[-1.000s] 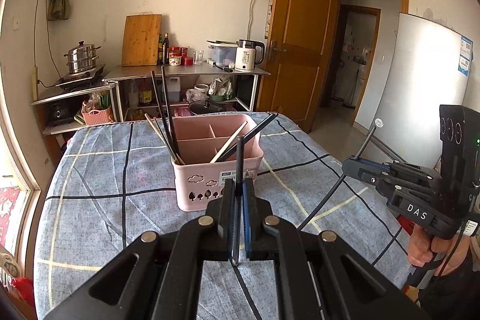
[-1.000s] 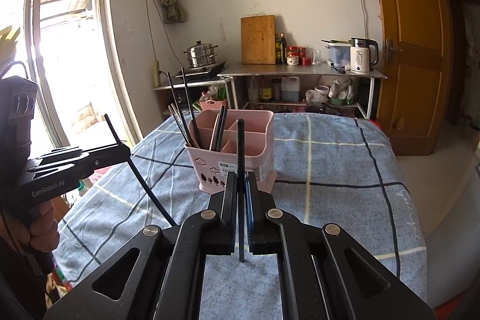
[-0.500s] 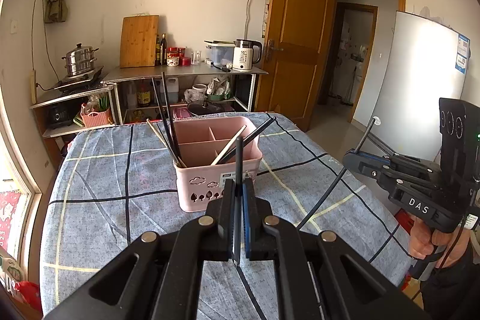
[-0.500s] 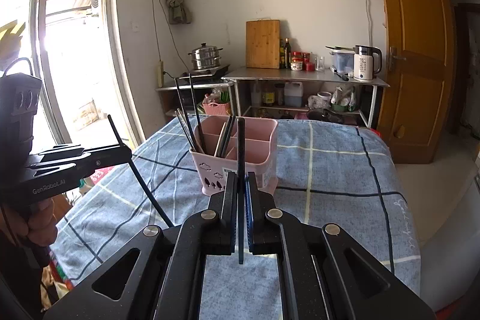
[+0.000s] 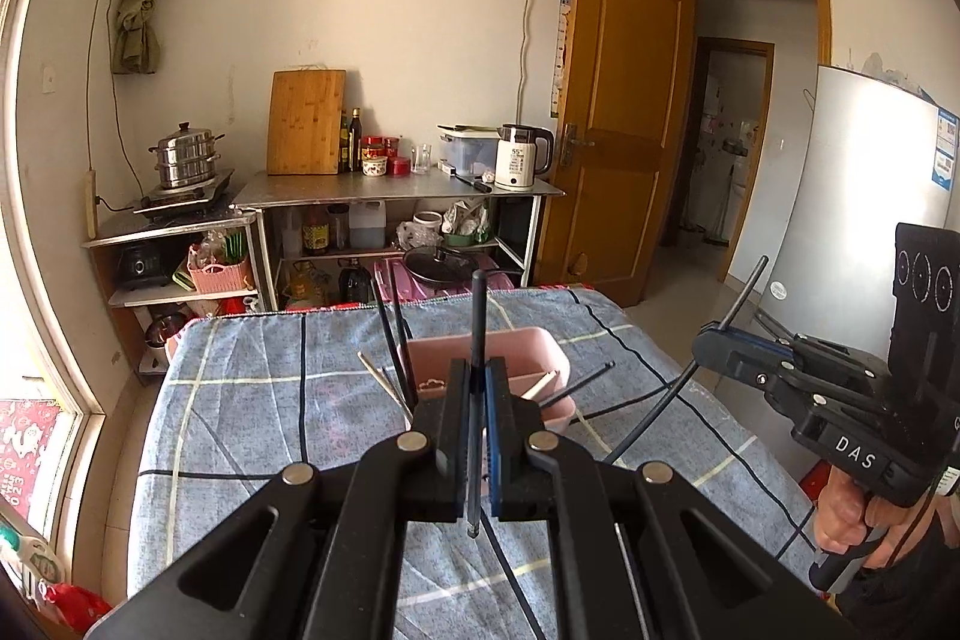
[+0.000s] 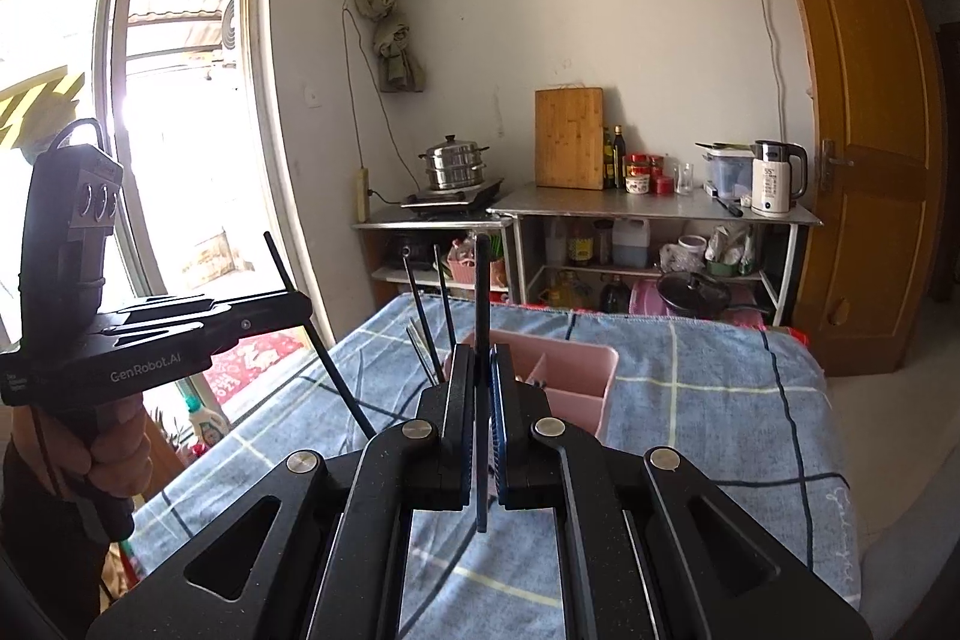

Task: Organize utensils
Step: 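Lift the held chopsticks with both tools and carry them over the basket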

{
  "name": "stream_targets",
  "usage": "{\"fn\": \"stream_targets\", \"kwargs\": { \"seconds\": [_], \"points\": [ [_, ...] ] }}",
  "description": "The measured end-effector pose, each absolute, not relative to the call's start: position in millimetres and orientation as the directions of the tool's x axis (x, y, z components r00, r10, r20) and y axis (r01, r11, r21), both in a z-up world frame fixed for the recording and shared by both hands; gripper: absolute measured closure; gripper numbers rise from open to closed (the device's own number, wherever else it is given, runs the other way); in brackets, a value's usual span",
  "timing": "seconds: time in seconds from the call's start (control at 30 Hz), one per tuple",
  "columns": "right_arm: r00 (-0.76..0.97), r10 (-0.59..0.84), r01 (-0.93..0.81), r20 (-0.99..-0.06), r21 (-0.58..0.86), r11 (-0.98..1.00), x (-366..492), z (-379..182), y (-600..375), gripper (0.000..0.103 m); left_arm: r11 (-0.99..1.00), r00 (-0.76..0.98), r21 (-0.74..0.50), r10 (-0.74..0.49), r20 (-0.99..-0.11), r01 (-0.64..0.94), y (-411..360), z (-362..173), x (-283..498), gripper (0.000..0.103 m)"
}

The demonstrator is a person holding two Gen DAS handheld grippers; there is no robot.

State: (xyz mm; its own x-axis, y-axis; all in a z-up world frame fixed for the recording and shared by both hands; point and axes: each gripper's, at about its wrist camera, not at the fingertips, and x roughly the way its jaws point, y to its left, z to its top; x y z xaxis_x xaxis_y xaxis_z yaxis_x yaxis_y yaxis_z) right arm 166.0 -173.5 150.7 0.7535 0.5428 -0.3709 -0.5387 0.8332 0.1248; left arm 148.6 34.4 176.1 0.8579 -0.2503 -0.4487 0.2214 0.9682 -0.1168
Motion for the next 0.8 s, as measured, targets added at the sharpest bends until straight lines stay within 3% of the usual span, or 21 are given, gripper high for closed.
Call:
{"fn": "stream_targets", "kwargs": {
  "seconds": [0.47,0.8],
  "points": [
    [0.784,0.557,-0.548,-0.273,0.117,0.828,209,184,-150,0.098,0.974,0.904,-0.096,-0.226,-0.364,0.204,40,211,187,0.098],
    [0.794,0.534,-0.517,-0.289,0.138,0.844,237,168,-151,0.098,0.971,0.904,-0.109,-0.239,-0.356,0.213,39,192,215,0.098]
  ]
}}
